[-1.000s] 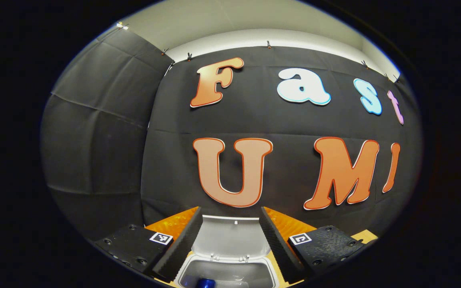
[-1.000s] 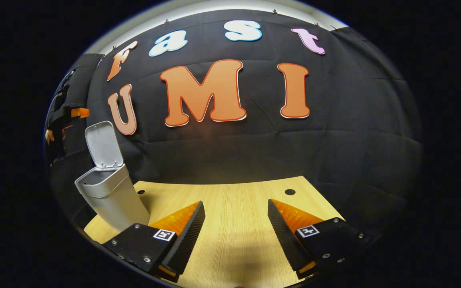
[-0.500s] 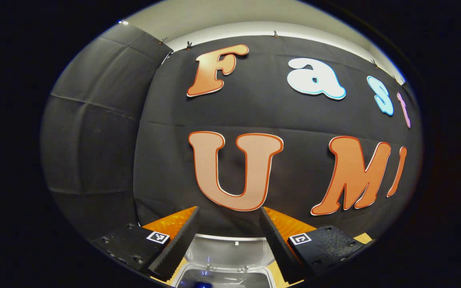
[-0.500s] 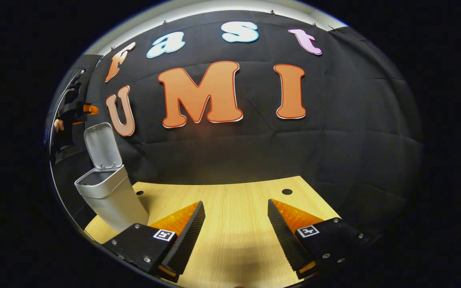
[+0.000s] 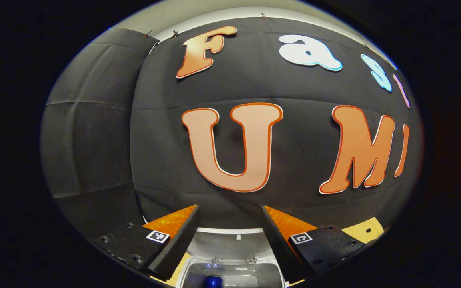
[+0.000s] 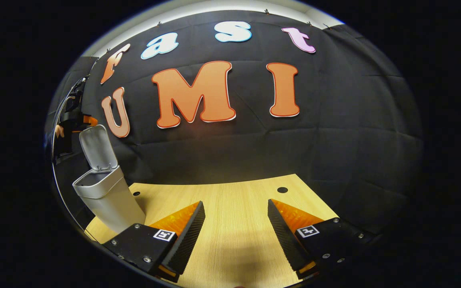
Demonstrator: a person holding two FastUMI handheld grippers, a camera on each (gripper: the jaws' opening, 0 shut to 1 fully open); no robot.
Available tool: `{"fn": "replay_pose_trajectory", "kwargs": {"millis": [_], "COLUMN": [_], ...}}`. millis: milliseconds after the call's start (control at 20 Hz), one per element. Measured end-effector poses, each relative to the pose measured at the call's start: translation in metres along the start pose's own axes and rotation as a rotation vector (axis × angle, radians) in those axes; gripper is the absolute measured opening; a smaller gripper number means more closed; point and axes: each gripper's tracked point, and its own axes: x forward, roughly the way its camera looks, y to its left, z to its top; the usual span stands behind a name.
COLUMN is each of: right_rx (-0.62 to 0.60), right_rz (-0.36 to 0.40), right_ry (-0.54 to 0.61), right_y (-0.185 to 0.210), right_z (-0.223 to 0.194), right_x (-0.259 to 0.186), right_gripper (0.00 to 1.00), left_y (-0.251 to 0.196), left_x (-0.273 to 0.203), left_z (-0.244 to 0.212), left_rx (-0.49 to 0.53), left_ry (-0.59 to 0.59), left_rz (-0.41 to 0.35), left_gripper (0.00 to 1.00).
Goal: Press the lid of the desktop garbage bin to open it, pick up the crumpled paper on the desktop and throw it into the bin, then pick up the pop can on the desktop and drop it into the bin, and finally close the garbage bin lid.
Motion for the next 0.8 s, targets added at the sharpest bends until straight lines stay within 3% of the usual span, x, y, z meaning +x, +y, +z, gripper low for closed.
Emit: {"fn": "replay_pose_trajectory", "kwargs": {"millis": [500, 800], "right_rx": [-0.008, -0.014], "right_rz": [0.057, 0.083], "right_ry": [0.0, 0.008], "right_y": [0.017, 0.023], "right_z": [0.001, 0.0], "right_x": [0.008, 0.01], "right_gripper": [0.94, 0.94], "left_y": [-0.004, -0.013], "left_x": [-0.061, -0.087], "left_z": [-0.041, -0.091], "left_rx": [0.003, -0.006], "left_ry": [0.072, 0.16], "left_rz": [-0.035, -0.048], "left_gripper": [0.93, 0.93]}}
